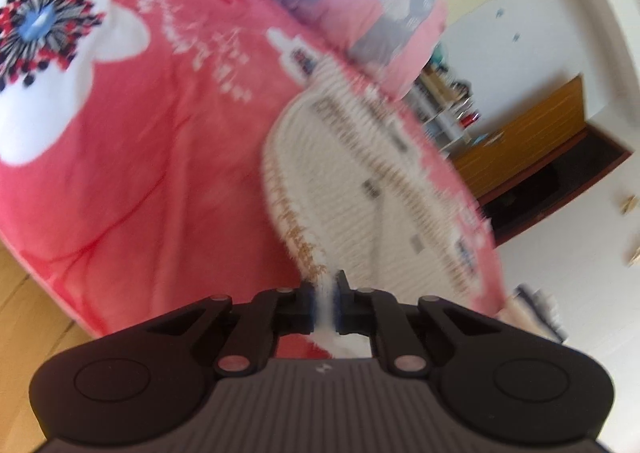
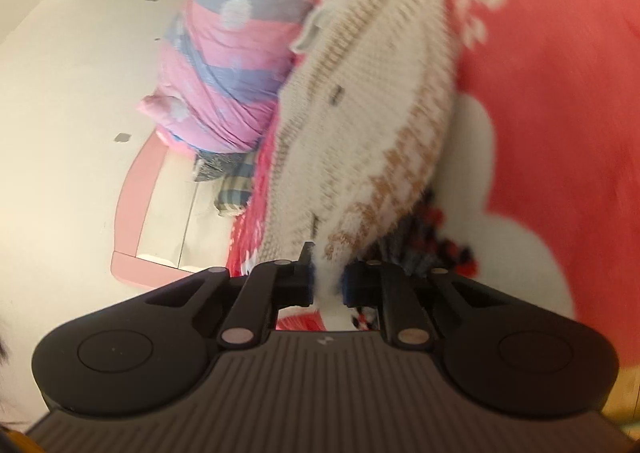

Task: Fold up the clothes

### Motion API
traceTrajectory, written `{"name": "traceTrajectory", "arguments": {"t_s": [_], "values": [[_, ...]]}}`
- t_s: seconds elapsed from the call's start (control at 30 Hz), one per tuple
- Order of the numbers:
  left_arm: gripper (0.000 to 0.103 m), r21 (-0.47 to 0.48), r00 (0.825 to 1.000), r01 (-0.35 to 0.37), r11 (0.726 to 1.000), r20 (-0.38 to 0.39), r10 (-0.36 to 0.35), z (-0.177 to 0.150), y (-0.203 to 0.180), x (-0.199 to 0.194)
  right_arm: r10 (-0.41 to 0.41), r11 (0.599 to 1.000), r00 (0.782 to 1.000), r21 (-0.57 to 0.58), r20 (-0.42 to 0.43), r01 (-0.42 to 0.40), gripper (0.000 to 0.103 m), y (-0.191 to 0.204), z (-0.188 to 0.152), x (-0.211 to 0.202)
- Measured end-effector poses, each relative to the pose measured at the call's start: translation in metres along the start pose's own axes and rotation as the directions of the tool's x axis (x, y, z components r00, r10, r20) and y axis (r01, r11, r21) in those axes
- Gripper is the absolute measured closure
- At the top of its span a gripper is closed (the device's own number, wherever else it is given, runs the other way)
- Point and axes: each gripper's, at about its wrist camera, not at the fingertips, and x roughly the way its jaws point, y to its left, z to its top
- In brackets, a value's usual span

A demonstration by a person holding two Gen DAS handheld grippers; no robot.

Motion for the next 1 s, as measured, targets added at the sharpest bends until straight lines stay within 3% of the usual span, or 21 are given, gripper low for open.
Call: {"name": "traceTrajectory", "arguments": {"t_s": [0.27,0.6,0.83,0.93,1.0], "values": [[0.095,0.032,0.991,0.078,0.996,0.109,-0.081,0.048,-0.036,0.014,0.047,0.984,0.997,-0.174,0.058,-0.036,0.094,0.049,0.060,0.013],[0.095,0.066,0.976,0.103,0.993,0.188,-0.113,0.150,-0.081,0.096,0.092,0.955,0.989,-0.291,0.118,-0.054,0.094,0.091,0.174,0.048],[0.095,0.133,0.970,0.068,0.989,0.223,-0.097,0.238,-0.122,0.208,0.112,0.958,0.975,-0.282,0.189,-0.056,0.094,0.090,0.283,0.104],[0.094,0.132,0.974,0.027,0.991,0.219,-0.056,0.265,-0.123,0.277,0.108,0.971,0.967,-0.235,0.232,-0.052,0.094,0.066,0.336,0.144],[0.088,0.118,0.980,-0.032,0.992,0.198,0.008,0.272,-0.110,0.327,0.075,0.991,0.966,-0.130,0.246,-0.044,0.094,0.028,0.361,0.175]]}}
